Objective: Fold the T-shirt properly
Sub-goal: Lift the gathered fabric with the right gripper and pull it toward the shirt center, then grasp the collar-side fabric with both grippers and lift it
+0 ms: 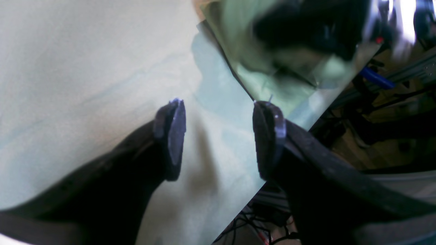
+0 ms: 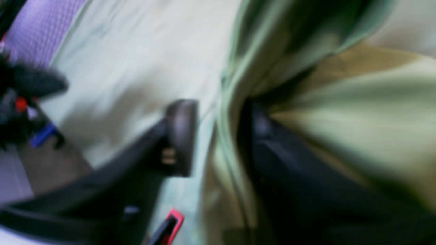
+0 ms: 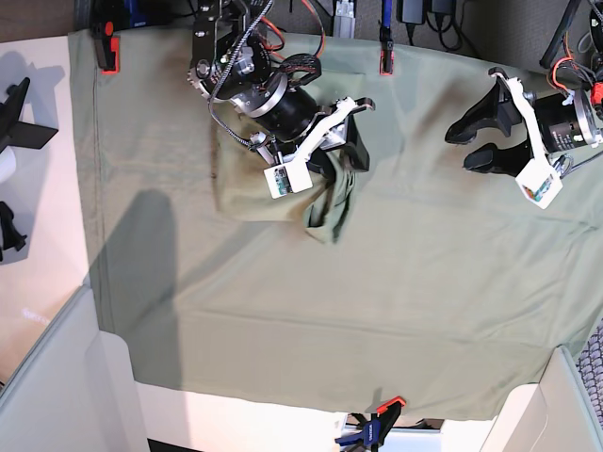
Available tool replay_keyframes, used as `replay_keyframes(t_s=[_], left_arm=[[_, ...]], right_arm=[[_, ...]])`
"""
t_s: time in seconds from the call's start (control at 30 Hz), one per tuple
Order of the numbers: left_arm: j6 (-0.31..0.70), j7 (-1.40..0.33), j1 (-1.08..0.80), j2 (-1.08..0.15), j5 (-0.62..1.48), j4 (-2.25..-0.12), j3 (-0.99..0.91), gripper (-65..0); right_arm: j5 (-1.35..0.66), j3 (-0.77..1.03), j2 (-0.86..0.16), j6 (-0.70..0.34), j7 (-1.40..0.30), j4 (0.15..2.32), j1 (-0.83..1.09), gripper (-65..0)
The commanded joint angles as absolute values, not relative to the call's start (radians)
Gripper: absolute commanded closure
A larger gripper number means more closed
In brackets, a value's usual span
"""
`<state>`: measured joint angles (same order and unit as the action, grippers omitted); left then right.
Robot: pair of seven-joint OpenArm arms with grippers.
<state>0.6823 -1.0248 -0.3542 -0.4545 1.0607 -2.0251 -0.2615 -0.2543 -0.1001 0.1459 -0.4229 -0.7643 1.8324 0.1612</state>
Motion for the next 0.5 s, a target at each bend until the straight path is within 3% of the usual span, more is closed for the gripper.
replay_keyframes(t_s=[0.0,0.2,0.47], left_arm=[[0.698,-1.007,-0.347,-0.469,1.088,-2.043,-0.269,-34.6],[0.698,-1.008,-0.347,-0.469,1.093,-2.043,-0.269,-34.6],[0.698,-1.037,-0.347,-0.469,1.122,-2.043,-0.269,-34.6]], right_arm=[[-0.246,-0.12,0.15,-0.43,-0.746,1.847,0.167,-31.6],[-0.178,-0.183,0.15,-0.431,-0.761,1.883,0.213,-31.7],[0.027,-0.185,0.116,-0.419,-0.768,2.089,0.226,-31.7]])
